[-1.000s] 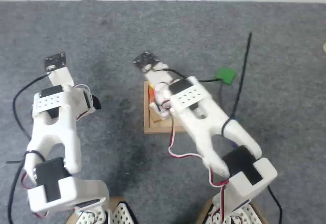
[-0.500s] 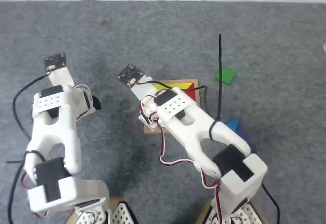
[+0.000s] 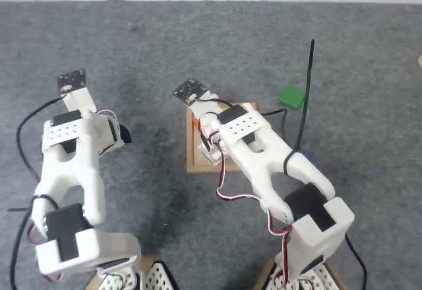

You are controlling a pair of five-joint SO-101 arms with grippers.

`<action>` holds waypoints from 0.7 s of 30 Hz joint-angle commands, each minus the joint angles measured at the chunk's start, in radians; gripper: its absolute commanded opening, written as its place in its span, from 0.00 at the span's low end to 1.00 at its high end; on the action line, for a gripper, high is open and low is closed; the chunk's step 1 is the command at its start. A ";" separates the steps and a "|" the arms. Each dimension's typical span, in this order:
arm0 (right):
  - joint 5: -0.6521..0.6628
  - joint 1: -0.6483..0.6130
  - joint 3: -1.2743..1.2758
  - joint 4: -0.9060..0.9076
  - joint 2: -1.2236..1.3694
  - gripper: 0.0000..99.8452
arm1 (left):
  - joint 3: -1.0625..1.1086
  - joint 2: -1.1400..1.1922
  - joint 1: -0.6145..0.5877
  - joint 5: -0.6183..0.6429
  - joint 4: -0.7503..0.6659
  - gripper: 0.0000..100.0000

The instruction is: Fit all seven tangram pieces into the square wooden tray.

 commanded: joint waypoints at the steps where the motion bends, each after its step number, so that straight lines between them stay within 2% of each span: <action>1: 0.044 0.051 0.025 0.024 -0.064 0.09 | -0.039 -0.017 0.009 0.011 0.006 0.25; 8: 0.049 0.122 0.061 0.022 -0.251 0.09 | -0.042 -0.017 0.009 0.011 0.006 0.25; 11: 0.049 0.114 0.063 -0.058 -0.282 0.09 | -0.042 -0.017 0.009 0.011 0.006 0.25; 16: 0.051 0.074 0.046 -0.189 -0.180 0.09 | -0.039 -0.017 0.009 0.011 0.006 0.25; 21: 0.051 0.059 -0.049 -0.156 -0.007 0.09 | -0.038 -0.017 0.009 0.009 0.005 0.25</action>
